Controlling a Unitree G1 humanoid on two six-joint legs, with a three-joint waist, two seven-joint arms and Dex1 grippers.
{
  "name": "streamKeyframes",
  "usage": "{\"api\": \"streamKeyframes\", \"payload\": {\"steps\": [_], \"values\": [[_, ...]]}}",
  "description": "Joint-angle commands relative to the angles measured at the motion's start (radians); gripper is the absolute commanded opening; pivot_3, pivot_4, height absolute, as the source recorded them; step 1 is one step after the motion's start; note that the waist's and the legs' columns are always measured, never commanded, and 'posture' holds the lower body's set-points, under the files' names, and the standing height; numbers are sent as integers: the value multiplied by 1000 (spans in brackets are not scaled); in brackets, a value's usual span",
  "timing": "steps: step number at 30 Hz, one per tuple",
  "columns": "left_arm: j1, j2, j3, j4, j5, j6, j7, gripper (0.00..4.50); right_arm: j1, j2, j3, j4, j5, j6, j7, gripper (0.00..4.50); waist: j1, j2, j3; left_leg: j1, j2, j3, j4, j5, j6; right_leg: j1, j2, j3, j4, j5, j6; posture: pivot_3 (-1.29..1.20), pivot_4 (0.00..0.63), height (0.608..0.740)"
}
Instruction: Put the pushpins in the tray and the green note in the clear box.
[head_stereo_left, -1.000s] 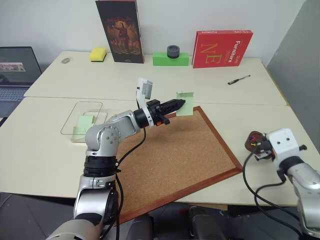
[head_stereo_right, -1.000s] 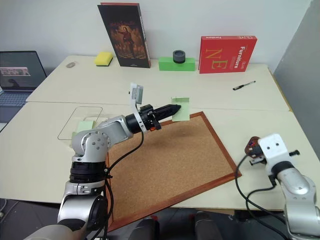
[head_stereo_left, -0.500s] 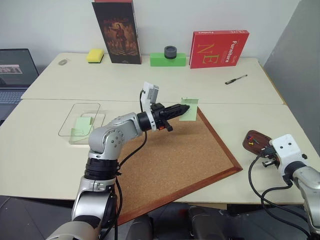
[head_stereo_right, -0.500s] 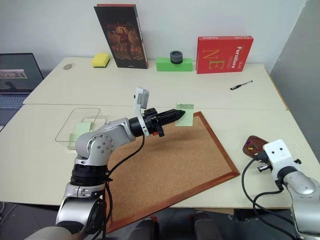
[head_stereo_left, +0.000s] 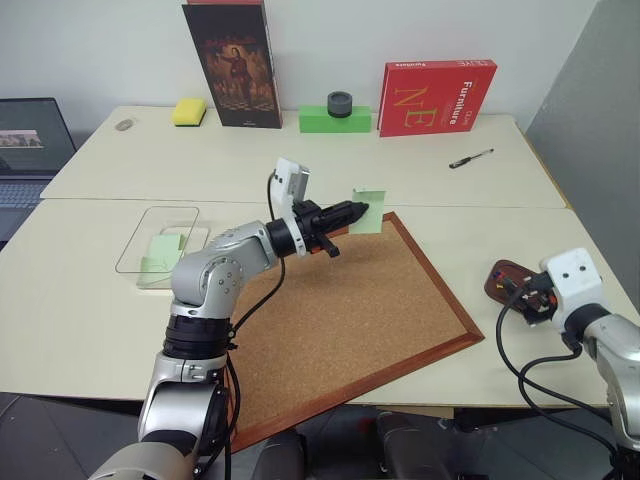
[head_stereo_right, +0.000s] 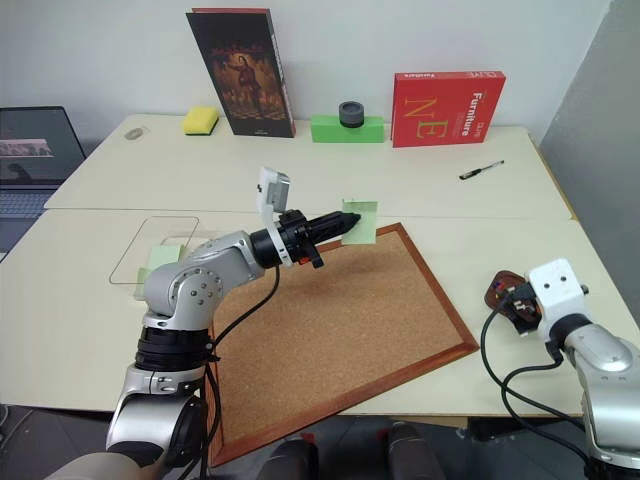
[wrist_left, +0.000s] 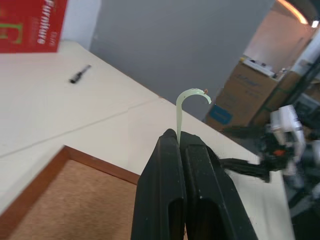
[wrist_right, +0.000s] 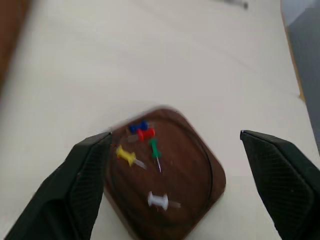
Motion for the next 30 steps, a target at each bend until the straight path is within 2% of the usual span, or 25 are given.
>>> {"api": "streamKeyframes", "payload": {"steps": [1,4,8,14,21,29,30], "values": [[-35,62,59,-54,80,-69,86,0,-97,4,27,-97,143,-75,98,4173,-4,0,0,0,0,0,0,0,0,0,0,0,0,0,0,0,150,740],[-9,131,75,-120,177,-115,168,0,-178,1,103,-113,228,-67,170,4173,-7,-1,0,0,1,0,0,0,0,0,0,0,0,0,0,0,150,740],[100,283,118,-175,356,-200,267,0,-339,21,238,-71,310,-53,250,4173,-19,0,1,1,1,0,-2,0,0,0,0,1,-1,0,0,0,150,740],[230,436,181,-94,478,-221,301,0,-530,102,421,81,325,-87,338,4173,-18,-2,2,0,2,-1,-1,0,0,0,0,-1,-1,0,0,0,150,740],[269,451,196,16,533,-255,330,0,-621,189,561,234,246,-175,351,4173,-2,-3,2,-2,2,-1,-1,0,0,-2,0,-3,-1,0,-1,0,150,740],[305,438,219,58,560,-235,370,0,-632,211,600,267,219,-201,361,4173,2,-3,2,-9,2,-2,-1,0,0,-8,-1,-4,1,0,-1,0,150,740],[309,431,228,56,552,-225,374,199,-633,211,602,268,218,-202,363,4180,2,-3,2,-9,2,-2,-1,0,0,-8,0,-3,1,0,-1,0,150,740]]}}
